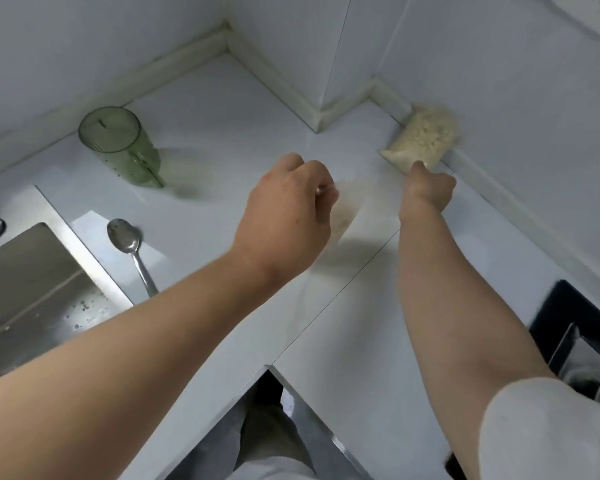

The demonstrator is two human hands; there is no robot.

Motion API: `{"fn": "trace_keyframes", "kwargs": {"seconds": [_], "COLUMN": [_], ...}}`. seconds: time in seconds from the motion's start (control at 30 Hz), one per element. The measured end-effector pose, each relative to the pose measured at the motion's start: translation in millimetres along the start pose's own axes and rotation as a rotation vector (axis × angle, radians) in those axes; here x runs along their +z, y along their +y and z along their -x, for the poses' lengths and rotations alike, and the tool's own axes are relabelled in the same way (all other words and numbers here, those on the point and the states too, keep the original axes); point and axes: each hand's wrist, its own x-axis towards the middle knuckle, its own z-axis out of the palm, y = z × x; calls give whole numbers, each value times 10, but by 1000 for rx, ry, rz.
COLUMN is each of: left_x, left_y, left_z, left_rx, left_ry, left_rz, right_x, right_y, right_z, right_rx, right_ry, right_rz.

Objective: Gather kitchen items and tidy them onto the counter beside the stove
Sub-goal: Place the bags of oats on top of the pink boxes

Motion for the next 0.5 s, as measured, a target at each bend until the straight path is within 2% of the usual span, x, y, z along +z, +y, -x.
{"fn": "trace_keyframes", "kwargs": {"seconds": [0.1,0.37,0.5], "left_x": [172,463,519], "left_y": [-38,-214,-265], "left_z": [-138,-254,-255], "left_rx": [-1,-18,-16], "left_ry": [-27,-125,-116], "left_rz": [-7,-48,-62], "right_x": [-9,108,139], "right_y": [-106,-227,-241], "right_z": [-274,-612,-616], "right_rx": [-23,67,3], "right_ry": [19,-220,-260], "right_rz": [32,-105,-142]}}
